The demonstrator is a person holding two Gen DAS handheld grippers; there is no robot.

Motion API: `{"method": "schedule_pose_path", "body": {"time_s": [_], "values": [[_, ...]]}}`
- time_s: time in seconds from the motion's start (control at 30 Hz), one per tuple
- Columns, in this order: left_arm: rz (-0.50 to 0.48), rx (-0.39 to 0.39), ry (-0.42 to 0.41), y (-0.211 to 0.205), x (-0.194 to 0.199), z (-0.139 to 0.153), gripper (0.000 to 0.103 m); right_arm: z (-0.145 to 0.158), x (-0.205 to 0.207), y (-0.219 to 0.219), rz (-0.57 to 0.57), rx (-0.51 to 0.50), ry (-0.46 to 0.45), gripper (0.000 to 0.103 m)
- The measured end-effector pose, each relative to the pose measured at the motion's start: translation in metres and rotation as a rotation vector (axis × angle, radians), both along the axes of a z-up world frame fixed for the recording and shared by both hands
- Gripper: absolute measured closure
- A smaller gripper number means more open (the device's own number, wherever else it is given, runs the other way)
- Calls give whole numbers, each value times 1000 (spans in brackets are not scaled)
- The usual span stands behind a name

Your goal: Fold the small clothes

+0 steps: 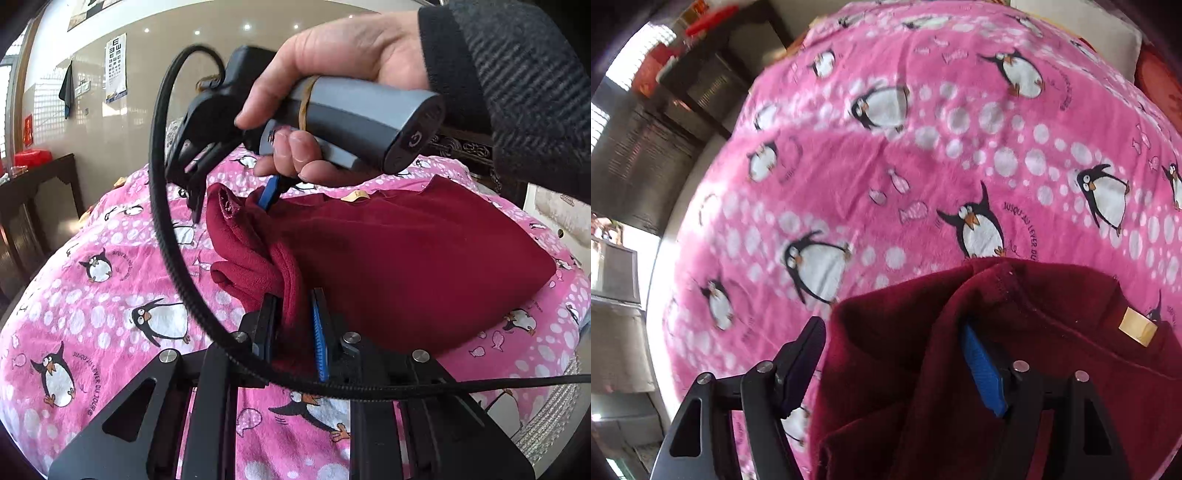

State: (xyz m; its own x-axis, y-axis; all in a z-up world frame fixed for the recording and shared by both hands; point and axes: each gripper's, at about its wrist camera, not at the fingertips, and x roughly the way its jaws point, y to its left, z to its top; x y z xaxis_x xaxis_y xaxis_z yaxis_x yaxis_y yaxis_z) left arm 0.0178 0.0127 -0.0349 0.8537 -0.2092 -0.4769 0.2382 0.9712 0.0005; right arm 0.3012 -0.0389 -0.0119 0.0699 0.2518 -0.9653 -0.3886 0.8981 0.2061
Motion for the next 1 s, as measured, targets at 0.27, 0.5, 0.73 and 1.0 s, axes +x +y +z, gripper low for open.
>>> {"method": "schedule_pose_path", "body": {"time_s": [0.27,0.5,0.73,1.0], "values": [[-72,-127,-38,14,-12,29,94,47,-17,-84,-20,160,-101,90],[-330,-90,-135,-78,-42,69,97,99,-36,-218,-146,215,-201,92],[-482,-93,-49,-135,-48,60,97,108,-57,-328,-246,176,-243,92],[-510,-248,54,-99,-43,62,97,43,-51,-380,-289,122,-170,93]]}}
